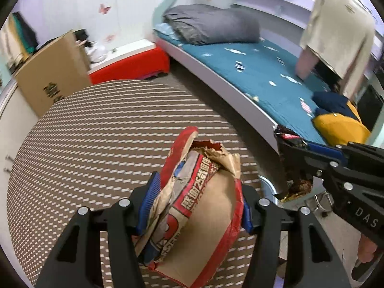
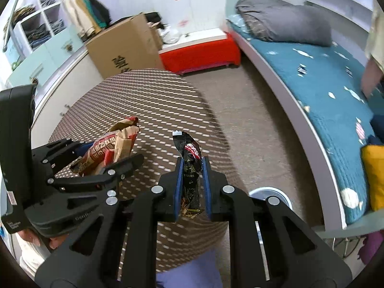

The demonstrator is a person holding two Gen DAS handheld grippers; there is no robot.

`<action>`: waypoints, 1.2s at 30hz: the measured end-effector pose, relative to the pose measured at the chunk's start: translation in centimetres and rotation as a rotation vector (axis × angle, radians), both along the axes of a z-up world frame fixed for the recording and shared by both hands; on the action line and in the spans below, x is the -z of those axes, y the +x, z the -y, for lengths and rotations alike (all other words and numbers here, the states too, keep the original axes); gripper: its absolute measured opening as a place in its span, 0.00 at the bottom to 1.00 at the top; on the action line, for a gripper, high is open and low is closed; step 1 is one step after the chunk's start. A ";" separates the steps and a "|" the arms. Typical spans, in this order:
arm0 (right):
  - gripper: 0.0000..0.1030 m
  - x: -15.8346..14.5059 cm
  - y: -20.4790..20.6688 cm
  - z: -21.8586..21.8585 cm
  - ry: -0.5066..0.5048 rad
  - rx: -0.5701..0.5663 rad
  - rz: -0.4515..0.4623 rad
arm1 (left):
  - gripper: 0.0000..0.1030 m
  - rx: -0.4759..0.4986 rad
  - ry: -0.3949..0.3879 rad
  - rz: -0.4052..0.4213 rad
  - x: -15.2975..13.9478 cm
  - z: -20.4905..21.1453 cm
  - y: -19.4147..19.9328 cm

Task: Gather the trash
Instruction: 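Carry the paper bag and snack wrapper with both grippers over the bucket, then open both grippers to drop the bag and wrapper into the bucket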

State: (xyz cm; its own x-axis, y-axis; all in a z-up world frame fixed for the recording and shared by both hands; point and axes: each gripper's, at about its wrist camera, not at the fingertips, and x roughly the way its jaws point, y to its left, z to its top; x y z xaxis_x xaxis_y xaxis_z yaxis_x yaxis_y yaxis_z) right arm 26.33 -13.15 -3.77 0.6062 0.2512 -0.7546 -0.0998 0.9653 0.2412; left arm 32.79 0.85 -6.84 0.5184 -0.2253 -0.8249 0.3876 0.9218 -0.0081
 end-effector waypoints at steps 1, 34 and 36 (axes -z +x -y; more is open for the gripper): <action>0.15 0.2 -0.2 1.0 0.005 0.014 -0.003 | 0.55 0.019 0.002 -0.003 0.1 1.0 -0.1; 0.15 6.5 -6.4 21.7 0.081 0.376 -0.133 | 0.60 0.328 0.089 -0.132 6.2 23.9 -2.4; 0.15 6.9 -6.7 22.2 0.086 0.388 -0.142 | 0.71 0.332 0.099 -0.133 6.6 24.3 -2.6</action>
State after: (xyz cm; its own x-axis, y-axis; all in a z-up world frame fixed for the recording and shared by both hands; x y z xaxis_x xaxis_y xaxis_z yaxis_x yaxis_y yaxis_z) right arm 19.60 -35.35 -10.69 0.5595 0.0907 -0.8239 0.3076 0.9003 0.3080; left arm 30.23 -23.49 -13.49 0.3172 -0.2786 -0.9065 0.6673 0.7448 0.0046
